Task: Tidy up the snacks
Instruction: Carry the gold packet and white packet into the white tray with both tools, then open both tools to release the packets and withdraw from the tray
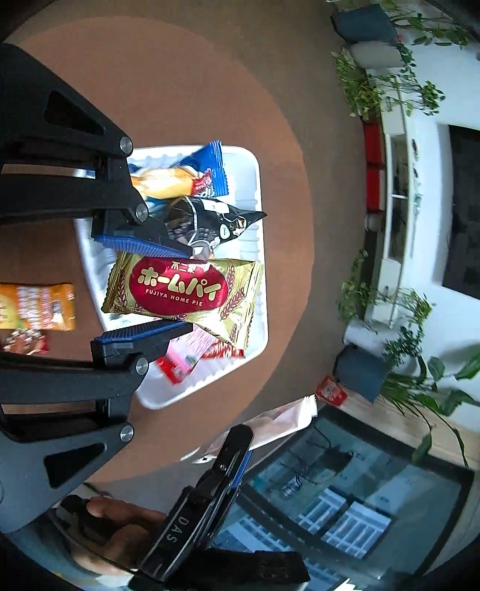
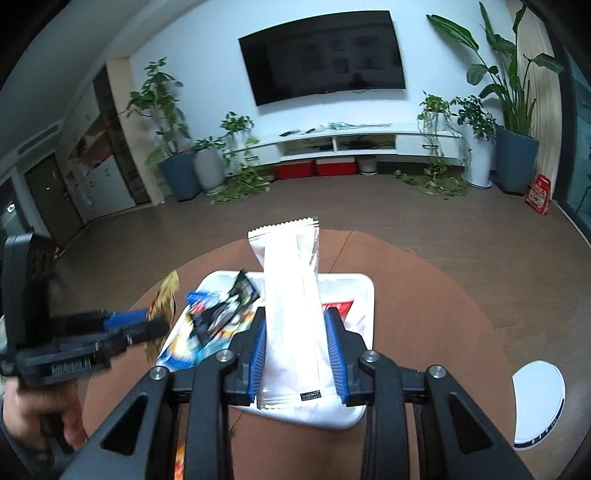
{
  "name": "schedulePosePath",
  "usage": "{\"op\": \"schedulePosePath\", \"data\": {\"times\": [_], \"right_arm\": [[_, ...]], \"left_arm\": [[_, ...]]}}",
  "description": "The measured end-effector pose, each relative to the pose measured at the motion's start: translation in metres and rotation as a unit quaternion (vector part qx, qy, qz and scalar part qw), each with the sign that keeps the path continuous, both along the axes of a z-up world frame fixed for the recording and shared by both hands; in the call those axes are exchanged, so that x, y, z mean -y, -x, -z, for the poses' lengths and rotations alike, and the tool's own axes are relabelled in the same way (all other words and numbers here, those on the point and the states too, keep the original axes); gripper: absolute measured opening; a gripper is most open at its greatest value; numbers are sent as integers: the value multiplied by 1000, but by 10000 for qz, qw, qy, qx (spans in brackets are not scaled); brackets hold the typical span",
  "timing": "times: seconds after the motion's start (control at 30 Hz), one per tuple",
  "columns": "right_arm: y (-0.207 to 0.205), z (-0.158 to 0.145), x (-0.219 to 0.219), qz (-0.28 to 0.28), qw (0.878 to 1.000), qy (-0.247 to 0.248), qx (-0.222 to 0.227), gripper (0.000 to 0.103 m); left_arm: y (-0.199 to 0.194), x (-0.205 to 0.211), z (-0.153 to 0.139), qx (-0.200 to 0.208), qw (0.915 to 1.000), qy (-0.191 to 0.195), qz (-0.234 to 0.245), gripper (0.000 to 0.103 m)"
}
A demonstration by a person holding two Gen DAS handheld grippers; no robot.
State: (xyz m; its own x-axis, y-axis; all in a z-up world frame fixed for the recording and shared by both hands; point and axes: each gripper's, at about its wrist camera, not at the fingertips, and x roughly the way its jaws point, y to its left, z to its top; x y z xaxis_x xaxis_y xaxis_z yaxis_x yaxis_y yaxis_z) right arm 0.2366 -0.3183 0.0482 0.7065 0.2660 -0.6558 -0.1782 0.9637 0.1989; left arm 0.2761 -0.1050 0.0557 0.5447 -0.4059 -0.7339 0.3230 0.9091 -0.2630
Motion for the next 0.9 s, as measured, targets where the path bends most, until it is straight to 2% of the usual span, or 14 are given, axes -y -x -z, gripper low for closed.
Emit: {"op": "schedulePosePath", "data": {"times": [0.13, 0.33, 0.67, 0.9], "right_arm": [[-24, 26, -7, 19, 9998, 49, -212, 33], [-43, 57, -19, 8, 9984, 372, -418, 33], [-48, 77, -28, -11, 9963, 669, -541, 33], [-44, 80, -34, -47, 9947, 862, -551, 35]], "left_arm": [[-26, 11, 21, -105, 9999, -77, -109, 31], [-53, 27, 52, -234, 9994, -163, -175, 30], [-75, 44, 77, -231, 9993, -267, -121, 30], [-75, 41, 85, -214, 9991, -316, -165, 31]]}}
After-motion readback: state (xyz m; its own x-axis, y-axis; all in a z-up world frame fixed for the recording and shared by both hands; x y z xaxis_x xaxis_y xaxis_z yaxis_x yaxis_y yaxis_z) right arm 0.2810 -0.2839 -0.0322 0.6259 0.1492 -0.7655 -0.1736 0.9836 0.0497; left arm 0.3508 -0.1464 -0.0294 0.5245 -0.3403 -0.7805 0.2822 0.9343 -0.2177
